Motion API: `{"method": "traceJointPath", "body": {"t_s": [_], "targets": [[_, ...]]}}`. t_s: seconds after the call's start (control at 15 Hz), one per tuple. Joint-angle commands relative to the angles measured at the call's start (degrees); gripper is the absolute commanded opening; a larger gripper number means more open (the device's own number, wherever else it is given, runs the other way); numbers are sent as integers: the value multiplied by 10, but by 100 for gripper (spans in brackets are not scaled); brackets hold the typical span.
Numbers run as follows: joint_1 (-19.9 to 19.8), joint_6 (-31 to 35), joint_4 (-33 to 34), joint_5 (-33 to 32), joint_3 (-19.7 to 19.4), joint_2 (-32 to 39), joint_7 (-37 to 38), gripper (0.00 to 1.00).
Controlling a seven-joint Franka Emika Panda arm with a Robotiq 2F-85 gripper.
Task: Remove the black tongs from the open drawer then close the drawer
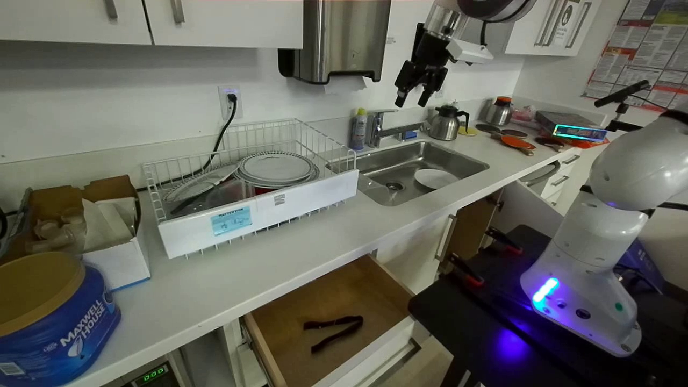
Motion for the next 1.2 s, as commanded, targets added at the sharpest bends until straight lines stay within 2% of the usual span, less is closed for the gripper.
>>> {"method": "traceJointPath", "body": {"t_s": [0.0, 0.2, 0.4, 0.53, 0.67, 1.13], "targets": [[17, 26, -15, -11, 51, 33, 66, 100], [36, 27, -33, -9, 92, 64, 121, 100], [64, 42, -65, 11, 113, 87, 151, 100], [79, 53, -79, 22, 113, 101, 149, 100], [81, 35, -71, 7, 109, 101, 148, 100], [83, 33, -71, 5, 110, 113, 151, 100]]}}
